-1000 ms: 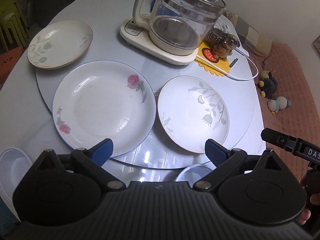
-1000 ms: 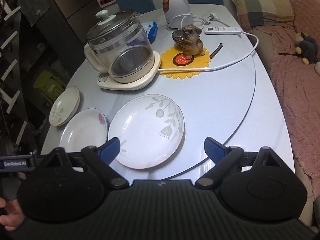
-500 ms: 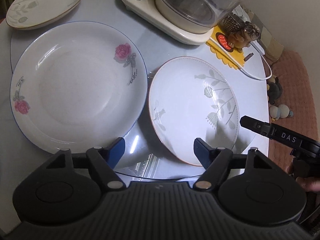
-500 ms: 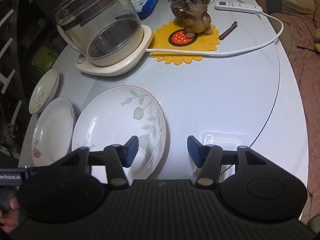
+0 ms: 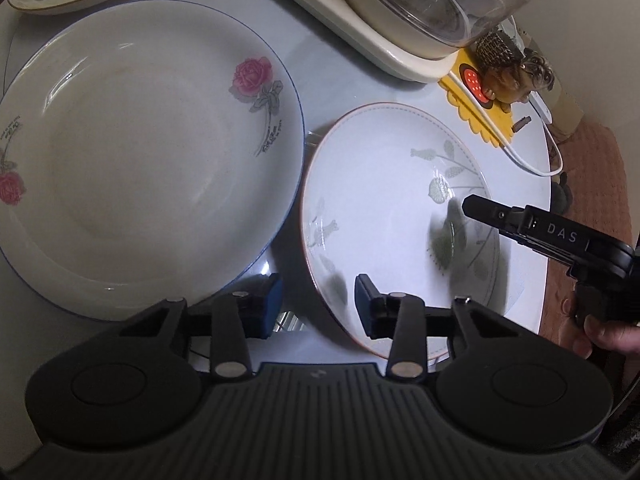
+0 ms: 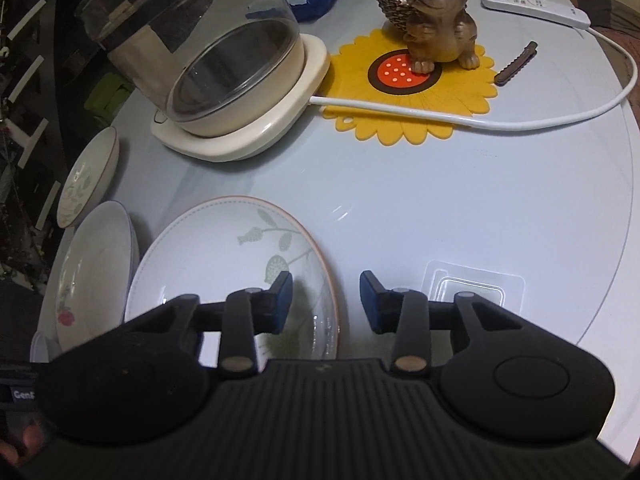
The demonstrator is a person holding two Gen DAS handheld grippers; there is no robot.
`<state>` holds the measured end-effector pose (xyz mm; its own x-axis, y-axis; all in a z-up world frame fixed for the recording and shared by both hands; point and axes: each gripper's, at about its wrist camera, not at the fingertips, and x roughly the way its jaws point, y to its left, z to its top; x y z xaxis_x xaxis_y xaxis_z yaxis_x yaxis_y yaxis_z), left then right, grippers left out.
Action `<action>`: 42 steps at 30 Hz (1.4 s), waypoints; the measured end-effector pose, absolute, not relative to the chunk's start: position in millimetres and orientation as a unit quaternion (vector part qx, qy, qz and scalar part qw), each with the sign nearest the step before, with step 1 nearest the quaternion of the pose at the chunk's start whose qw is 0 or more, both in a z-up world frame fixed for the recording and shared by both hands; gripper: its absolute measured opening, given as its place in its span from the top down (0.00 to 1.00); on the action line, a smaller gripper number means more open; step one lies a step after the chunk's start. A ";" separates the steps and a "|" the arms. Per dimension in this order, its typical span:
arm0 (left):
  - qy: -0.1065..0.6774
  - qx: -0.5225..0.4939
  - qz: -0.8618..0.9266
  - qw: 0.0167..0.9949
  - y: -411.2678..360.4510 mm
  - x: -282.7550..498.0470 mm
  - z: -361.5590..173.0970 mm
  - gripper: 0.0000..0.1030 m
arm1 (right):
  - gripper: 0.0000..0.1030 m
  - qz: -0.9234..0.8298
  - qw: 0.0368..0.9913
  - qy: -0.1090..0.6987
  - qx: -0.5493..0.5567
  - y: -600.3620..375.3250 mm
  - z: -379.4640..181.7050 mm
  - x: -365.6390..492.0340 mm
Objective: Organize plates and bowls
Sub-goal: 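Close the right gripper on the rim of the grey-leaf plate, then lift the grey-leaf plate with the right gripper onto the rose plate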
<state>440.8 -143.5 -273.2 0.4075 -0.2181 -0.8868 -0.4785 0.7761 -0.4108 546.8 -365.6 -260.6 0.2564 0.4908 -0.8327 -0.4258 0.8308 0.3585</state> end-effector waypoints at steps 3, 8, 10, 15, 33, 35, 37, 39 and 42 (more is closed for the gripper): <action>0.533 -0.326 0.087 0.776 -144.0 442.9 -274.9 0.60 | 0.67 0.305 0.784 0.539 0.041 -364.8 -265.0 550.8; 0.524 -0.327 0.095 0.781 -145.4 446.3 -277.3 0.69 | 0.72 0.325 0.775 0.540 0.046 -363.0 -271.8 552.6; 0.520 -0.320 0.098 0.786 -147.4 448.2 -277.4 0.70 | 0.75 0.332 0.777 0.533 0.036 -361.5 -272.1 553.1; 0.513 -0.320 0.104 0.790 -146.0 449.0 -278.2 0.72 | 0.78 0.347 0.774 0.528 0.030 -362.0 -272.7 556.7; 0.501 -0.313 0.084 0.802 -140.3 448.5 -263.2 0.73 | 0.79 0.370 0.757 0.536 0.059 -376.5 -262.1 557.8; 0.500 -0.319 0.082 0.801 -138.2 447.6 -257.3 0.73 | 0.79 0.370 0.760 0.531 0.057 -375.6 -254.0 555.0; 0.495 -0.329 0.079 0.800 -134.8 446.0 -249.8 0.73 | 0.79 0.369 0.764 0.527 0.056 -374.5 -246.2 552.9; 0.489 -0.325 0.078 0.806 -132.7 444.0 -240.6 0.73 | 0.79 0.367 0.764 0.526 0.068 -374.4 -237.6 551.3; 0.483 -0.328 0.071 0.809 -126.2 438.7 -228.0 0.73 | 0.79 0.366 0.769 0.520 0.070 -371.8 -221.9 546.6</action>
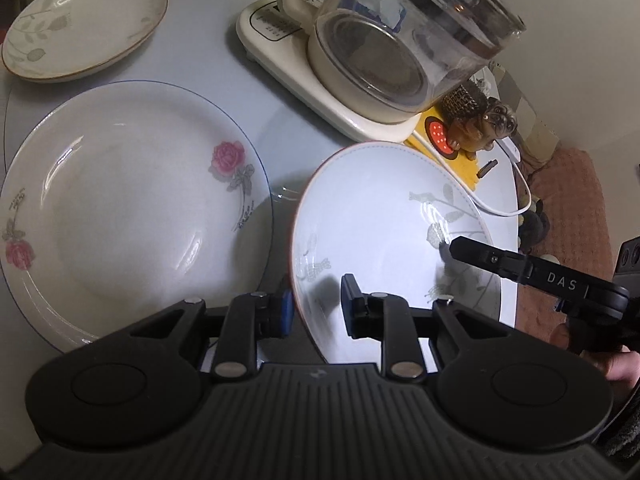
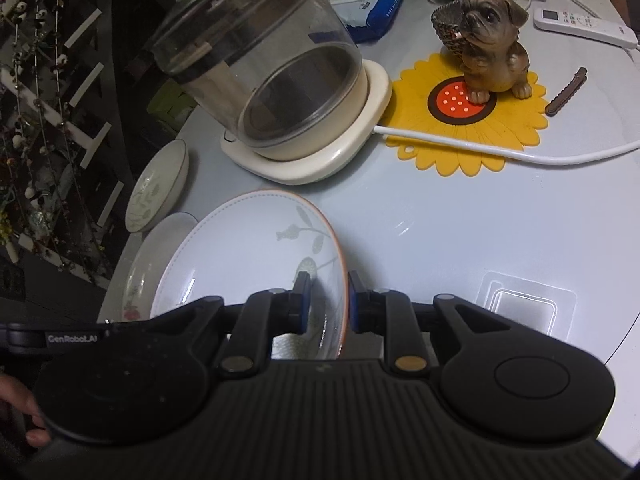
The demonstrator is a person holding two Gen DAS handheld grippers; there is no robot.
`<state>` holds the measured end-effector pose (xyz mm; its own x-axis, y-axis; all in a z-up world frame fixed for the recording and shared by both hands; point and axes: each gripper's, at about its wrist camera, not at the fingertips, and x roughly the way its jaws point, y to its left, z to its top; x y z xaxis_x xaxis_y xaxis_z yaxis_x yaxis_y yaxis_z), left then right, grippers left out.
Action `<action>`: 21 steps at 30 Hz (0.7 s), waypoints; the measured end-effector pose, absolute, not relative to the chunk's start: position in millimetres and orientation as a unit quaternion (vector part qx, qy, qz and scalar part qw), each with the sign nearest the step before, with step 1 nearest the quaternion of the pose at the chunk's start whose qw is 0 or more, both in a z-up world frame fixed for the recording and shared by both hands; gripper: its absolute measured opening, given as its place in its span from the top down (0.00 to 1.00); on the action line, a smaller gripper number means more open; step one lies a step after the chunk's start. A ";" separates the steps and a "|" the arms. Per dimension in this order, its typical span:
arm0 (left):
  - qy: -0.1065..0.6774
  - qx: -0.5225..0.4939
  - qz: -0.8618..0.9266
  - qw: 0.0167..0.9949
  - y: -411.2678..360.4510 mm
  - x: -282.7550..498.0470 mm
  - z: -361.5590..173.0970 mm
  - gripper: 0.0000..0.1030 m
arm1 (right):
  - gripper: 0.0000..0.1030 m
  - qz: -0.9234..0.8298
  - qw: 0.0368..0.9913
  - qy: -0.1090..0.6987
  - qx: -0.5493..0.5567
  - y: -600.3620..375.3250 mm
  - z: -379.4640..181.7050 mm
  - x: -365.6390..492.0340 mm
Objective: Organize plates and bowls
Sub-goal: 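Lift the grey-leaf plate with the right gripper onto the rose plate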
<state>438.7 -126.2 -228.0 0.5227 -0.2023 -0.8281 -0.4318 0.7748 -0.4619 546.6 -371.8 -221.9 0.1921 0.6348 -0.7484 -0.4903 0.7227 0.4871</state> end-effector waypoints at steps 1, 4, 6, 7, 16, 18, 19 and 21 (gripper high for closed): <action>0.480 -0.332 0.068 0.809 -123.2 436.7 -224.4 0.73 | 0.79 0.366 0.770 0.518 0.069 -370.9 -217.5 544.4; 0.474 -0.330 0.060 0.814 -114.9 429.8 -212.0 0.73 | 0.79 0.368 0.772 0.513 0.072 -367.9 -204.2 536.1; 0.467 -0.330 0.057 0.818 -109.9 426.3 -203.4 0.73 | 0.79 0.370 0.775 0.508 0.071 -364.5 -196.1 530.0; 0.464 -0.331 0.055 0.820 -106.2 423.3 -199.1 0.73 | 0.79 0.371 0.776 0.506 0.071 -362.3 -192.1 526.9; 0.435 -0.343 0.059 0.830 -69.3 391.1 -167.6 0.73 | 0.79 0.387 0.785 0.479 0.076 -329.1 -161.2 503.3; 0.429 -0.345 0.062 0.832 -61.8 383.1 -160.8 0.73 | 0.79 0.391 0.787 0.472 0.077 -320.1 -156.5 499.4; 0.427 -0.345 0.063 0.833 -58.0 379.9 -158.0 0.73 | 0.79 0.393 0.787 0.469 0.078 -314.9 -153.1 497.0; 0.423 -0.345 0.066 0.835 -50.3 372.5 -152.4 0.73 | 0.79 0.396 0.787 0.465 0.079 -305.9 -149.0 493.7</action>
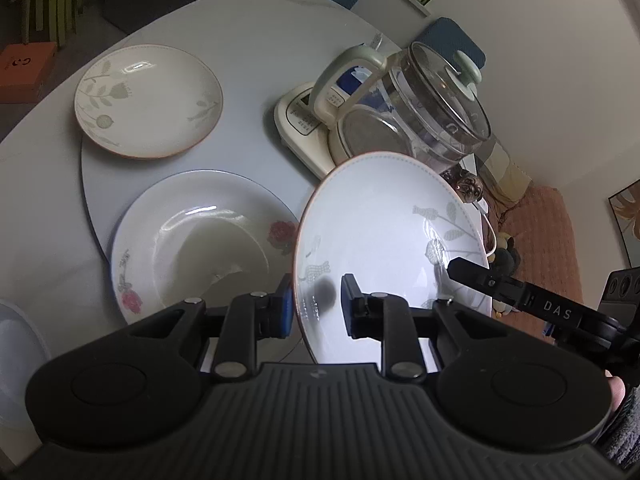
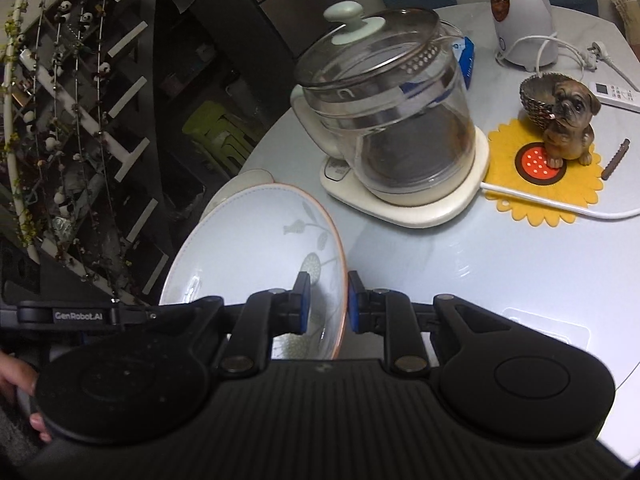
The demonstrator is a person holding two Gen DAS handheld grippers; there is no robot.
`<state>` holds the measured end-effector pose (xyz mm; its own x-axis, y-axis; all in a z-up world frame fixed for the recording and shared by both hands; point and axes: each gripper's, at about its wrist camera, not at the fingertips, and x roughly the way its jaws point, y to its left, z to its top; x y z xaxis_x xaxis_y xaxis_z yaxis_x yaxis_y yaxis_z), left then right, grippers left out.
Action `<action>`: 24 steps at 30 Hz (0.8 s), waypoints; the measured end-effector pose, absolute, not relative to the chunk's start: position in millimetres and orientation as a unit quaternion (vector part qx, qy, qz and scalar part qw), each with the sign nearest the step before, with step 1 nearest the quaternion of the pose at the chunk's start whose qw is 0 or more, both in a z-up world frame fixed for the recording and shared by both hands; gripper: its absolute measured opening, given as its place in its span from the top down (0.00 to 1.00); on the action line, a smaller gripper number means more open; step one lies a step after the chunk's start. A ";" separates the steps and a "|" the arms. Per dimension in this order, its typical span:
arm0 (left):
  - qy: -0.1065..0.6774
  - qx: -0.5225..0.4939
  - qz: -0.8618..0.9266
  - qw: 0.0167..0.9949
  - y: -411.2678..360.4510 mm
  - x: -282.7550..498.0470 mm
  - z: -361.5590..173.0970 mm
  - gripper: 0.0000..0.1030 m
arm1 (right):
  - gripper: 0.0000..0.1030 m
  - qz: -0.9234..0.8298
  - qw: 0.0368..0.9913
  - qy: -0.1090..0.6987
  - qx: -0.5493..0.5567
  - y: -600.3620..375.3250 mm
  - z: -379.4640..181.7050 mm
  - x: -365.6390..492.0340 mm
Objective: Organize plates and bowls
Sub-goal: 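Lift the grey-leaf plate with the right gripper onto the rose plate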
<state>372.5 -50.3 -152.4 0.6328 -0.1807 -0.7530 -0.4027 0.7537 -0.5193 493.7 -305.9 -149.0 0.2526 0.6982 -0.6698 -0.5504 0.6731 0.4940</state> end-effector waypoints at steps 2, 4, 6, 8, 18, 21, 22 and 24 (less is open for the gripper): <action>0.420 -0.349 0.072 0.835 -41.4 364.8 -149.2 0.73 | 0.79 0.403 0.785 0.464 0.074 -295.1 -146.9 490.8; 0.416 -0.354 0.077 0.834 -32.7 357.9 -147.1 0.73 | 0.79 0.410 0.782 0.465 0.069 -286.3 -146.2 488.5; 0.413 -0.357 0.081 0.834 -25.9 352.0 -145.8 0.73 | 0.79 0.416 0.779 0.465 0.064 -278.1 -145.6 486.2; 0.411 -0.362 0.085 0.833 -17.8 345.4 -145.2 0.73 | 0.79 0.420 0.775 0.467 0.061 -270.0 -146.1 483.5; 0.425 -0.386 0.111 0.811 7.2 330.3 -173.0 0.73 | 0.79 0.435 0.754 0.491 0.036 -239.2 -168.3 479.7; 0.435 -0.390 0.119 0.803 11.8 329.1 -186.2 0.73 | 0.79 0.435 0.747 0.502 0.034 -232.7 -179.1 481.1; 0.438 -0.391 0.120 0.801 13.4 329.3 -190.3 0.73 | 0.79 0.435 0.744 0.505 0.033 -230.5 -183.7 482.3; 0.442 -0.395 0.124 0.796 16.6 330.6 -198.4 0.73 | 0.79 0.435 0.740 0.512 0.028 -225.4 -190.9 484.8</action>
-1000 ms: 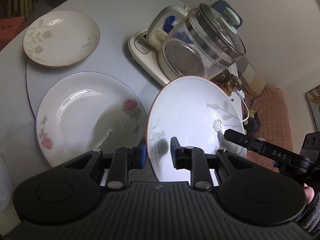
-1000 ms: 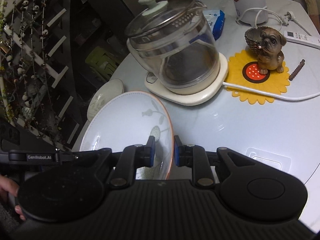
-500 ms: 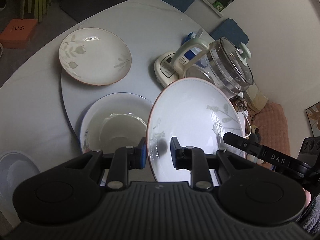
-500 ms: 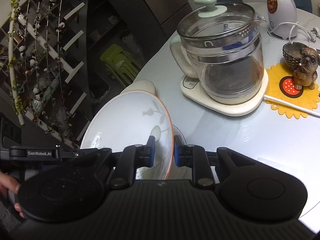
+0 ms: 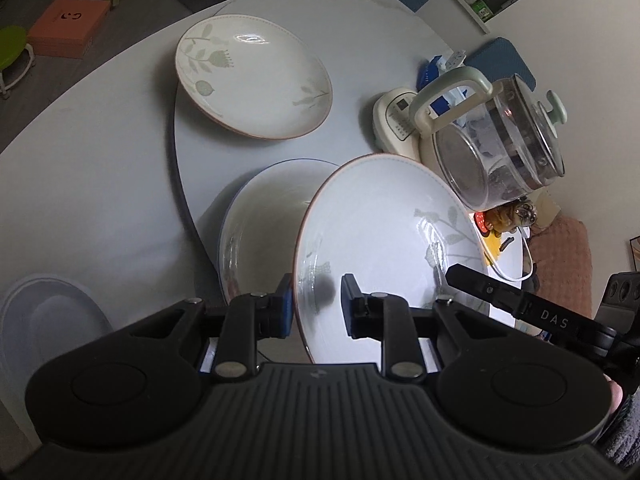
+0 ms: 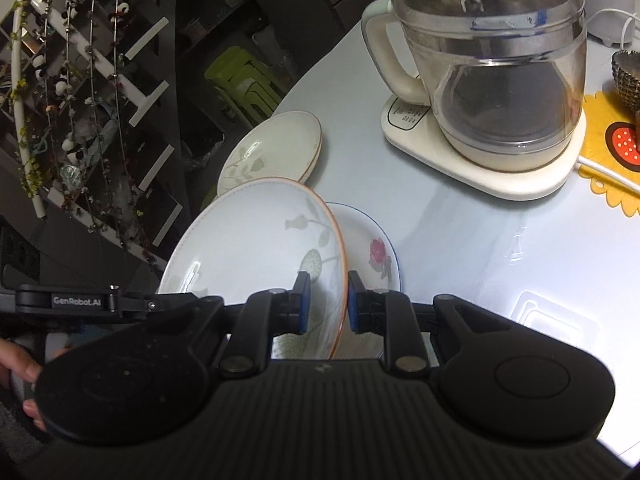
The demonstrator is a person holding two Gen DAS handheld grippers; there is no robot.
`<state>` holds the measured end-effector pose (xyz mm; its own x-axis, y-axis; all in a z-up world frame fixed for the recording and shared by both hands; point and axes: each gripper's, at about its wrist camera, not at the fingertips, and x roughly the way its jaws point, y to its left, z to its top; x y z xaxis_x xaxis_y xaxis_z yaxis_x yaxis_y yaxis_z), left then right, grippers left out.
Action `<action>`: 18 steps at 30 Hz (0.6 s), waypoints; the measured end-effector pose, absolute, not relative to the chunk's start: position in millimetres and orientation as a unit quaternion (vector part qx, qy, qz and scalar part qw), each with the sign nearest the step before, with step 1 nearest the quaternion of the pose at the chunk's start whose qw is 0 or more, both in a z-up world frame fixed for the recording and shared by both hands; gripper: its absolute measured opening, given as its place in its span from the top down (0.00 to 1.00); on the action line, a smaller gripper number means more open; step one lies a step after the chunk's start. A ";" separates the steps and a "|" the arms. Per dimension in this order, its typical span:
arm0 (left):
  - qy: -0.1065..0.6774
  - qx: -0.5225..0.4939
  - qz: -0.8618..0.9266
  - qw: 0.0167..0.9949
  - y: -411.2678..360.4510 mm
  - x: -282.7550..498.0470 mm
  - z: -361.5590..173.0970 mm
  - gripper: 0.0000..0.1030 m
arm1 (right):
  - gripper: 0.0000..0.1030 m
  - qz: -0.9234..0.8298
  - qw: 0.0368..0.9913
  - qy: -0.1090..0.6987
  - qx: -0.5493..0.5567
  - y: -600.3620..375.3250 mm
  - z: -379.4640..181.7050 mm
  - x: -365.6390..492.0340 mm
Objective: Organize plates and bowls
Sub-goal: 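Lift the grey-leaf plate with the right gripper onto the rose plate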
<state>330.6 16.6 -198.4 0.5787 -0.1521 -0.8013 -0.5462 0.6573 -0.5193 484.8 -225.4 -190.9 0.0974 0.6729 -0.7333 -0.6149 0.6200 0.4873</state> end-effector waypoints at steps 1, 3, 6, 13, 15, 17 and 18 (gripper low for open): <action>0.444 -0.397 0.126 0.794 18.0 331.6 -202.2 0.73 | 0.79 0.435 0.739 0.514 0.025 -221.8 -193.7 486.0; 0.449 -0.400 0.130 0.789 21.3 334.1 -209.9 0.73 | 0.79 0.437 0.737 0.516 0.018 -216.8 -198.8 488.5; 0.452 -0.401 0.136 0.785 26.7 340.3 -218.9 0.73 | 0.79 0.437 0.735 0.519 0.007 -207.0 -205.6 494.9; 0.467 -0.398 0.157 0.774 42.0 351.8 -236.6 0.73 | 0.79 0.445 0.726 0.524 -0.020 -184.5 -221.5 502.5; 0.471 -0.398 0.160 0.771 45.0 353.3 -239.4 0.73 | 0.79 0.446 0.724 0.525 -0.031 -179.7 -225.2 503.4; 0.474 -0.392 0.160 0.772 45.8 355.0 -239.6 0.73 | 0.79 0.445 0.724 0.525 -0.043 -175.1 -227.9 503.3; 0.476 -0.389 0.161 0.772 45.9 355.7 -239.6 0.73 | 0.79 0.445 0.723 0.526 -0.044 -174.4 -229.1 503.8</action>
<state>355.7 45.9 -239.6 0.4943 -0.1217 -0.8607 -0.6200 0.6447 -0.4472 503.8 -174.4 -229.1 0.0496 0.5972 -0.8005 -0.6903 0.5997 0.4047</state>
